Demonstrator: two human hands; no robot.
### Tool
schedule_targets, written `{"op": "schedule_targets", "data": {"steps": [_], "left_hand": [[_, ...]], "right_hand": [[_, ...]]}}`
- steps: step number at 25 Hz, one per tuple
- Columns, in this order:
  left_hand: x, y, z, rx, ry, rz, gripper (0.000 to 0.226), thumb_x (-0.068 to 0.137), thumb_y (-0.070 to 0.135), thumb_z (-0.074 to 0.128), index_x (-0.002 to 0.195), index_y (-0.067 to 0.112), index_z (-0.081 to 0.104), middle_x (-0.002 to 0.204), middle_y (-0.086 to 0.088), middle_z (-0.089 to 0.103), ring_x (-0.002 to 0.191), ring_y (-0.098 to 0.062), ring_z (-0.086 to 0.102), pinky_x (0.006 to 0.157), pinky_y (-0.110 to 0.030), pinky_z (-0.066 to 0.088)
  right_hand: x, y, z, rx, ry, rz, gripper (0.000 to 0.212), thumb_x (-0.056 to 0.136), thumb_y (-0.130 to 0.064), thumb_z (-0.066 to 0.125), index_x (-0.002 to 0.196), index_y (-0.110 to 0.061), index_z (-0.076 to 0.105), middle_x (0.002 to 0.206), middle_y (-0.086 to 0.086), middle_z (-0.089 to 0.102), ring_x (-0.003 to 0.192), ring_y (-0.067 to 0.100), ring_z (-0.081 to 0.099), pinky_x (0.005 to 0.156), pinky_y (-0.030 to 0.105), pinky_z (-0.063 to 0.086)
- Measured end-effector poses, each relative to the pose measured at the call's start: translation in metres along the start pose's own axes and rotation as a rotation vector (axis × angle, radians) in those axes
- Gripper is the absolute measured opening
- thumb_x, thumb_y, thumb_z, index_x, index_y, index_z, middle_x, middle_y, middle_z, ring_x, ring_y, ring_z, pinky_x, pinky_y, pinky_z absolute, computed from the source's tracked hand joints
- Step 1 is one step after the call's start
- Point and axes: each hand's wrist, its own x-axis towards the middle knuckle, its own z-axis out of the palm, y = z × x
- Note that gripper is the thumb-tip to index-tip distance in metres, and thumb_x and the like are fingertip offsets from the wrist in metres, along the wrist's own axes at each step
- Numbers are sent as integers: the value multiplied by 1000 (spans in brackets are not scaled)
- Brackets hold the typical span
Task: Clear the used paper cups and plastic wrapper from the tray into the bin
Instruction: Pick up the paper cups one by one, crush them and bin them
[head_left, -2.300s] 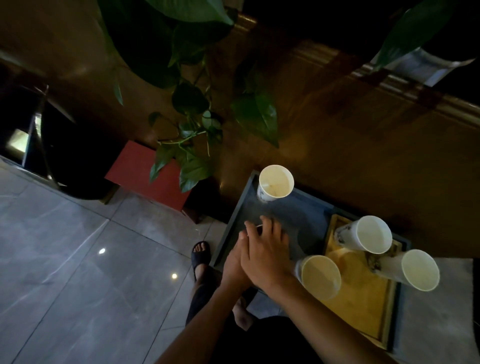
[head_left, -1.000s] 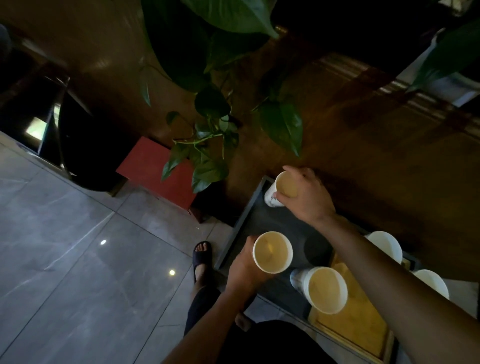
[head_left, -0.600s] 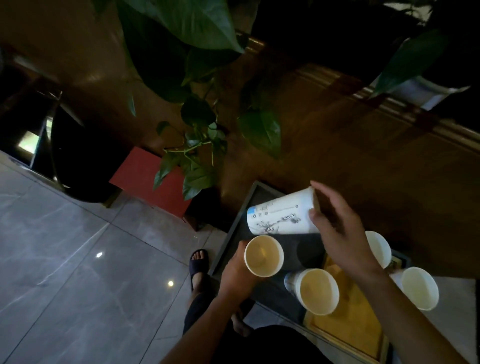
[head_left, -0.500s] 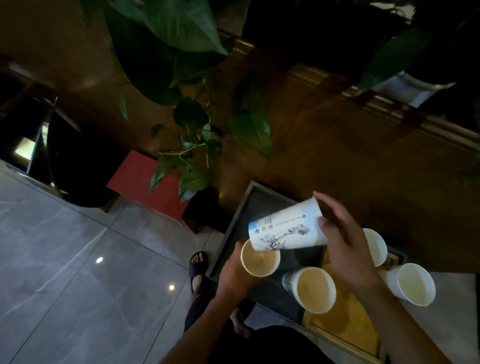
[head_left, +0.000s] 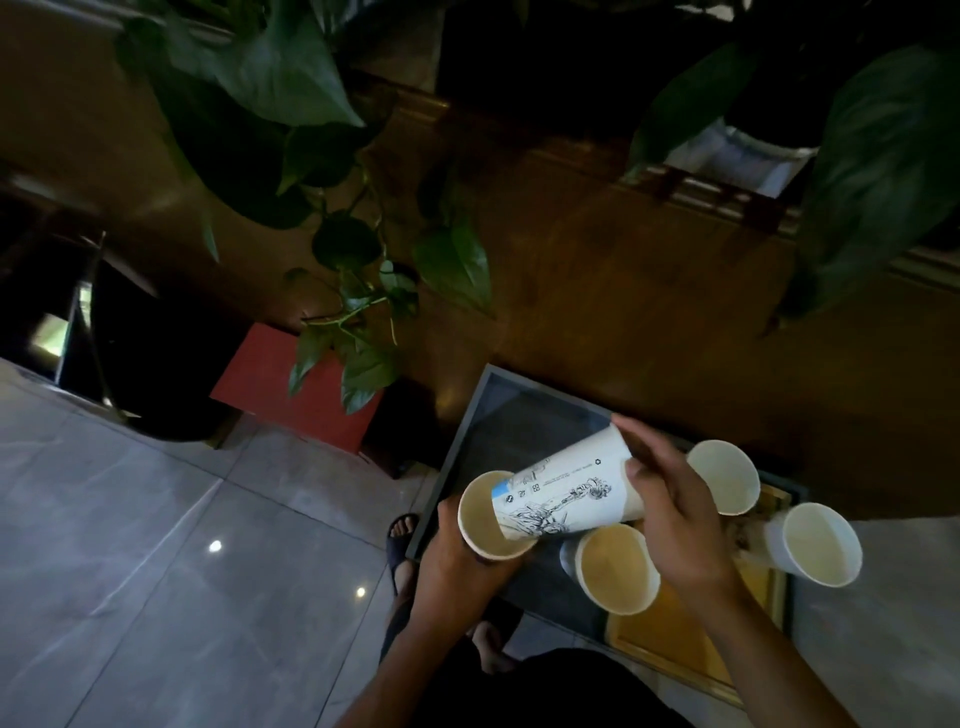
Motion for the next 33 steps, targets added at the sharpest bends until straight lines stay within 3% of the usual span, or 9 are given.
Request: {"op": "schedule_targets", "data": {"steps": [3,7,11,16,22,28,33], "left_hand": [[-8,5,-5,26,26,86,85,54,72,85,124,51,41,120,37,57,106,16,59,75,-2,48],[-10,3,-11,72,46,188,95,53,71,86,133,40,46,125,21,57,115,-5,59,86,-33,56],[-13,4,-18,171,82,218,109,46,78,84,138,41,39,126,18,58,115,-9,60,87,-44,56],[-14,12,-20,266,97,323,100,54,80,79,137,39,43,124,22,55,114,-4,56,87,-42,53],[-19,19,-20,284,72,354,95,59,77,79,137,35,46,122,20,55,113,-7,57,84,-41,54],[-22,21,-20,264,88,403,89,61,72,82,136,38,46,122,22,55,111,-6,58,82,-37,54],[-21,22,-20,272,100,405,92,60,73,81,137,43,43,124,23,54,113,-5,58,83,-36,53]], "right_hand": [[-2,2,1,48,10,-3,43,91,-24,51,123,-48,66,124,-33,65,114,-12,60,80,3,47],[-5,4,-3,54,21,4,42,90,-27,52,123,-50,65,122,-33,66,110,-11,61,77,5,49],[-8,6,-9,53,21,-13,44,90,-25,53,123,-51,64,125,-30,65,111,-10,61,79,5,48],[-16,7,-13,52,-38,-31,45,89,-27,58,129,-47,62,130,-24,64,119,-5,60,87,8,49],[-21,3,-11,1,-175,1,51,84,-31,64,127,-56,57,128,-29,61,120,-2,59,92,30,58],[-22,3,-4,-70,-244,-63,53,83,-49,67,134,-47,56,131,-21,61,124,6,59,95,33,57],[-21,7,3,-148,-299,-132,54,87,-54,67,138,-45,53,135,-22,59,125,3,58,96,21,52]]}}
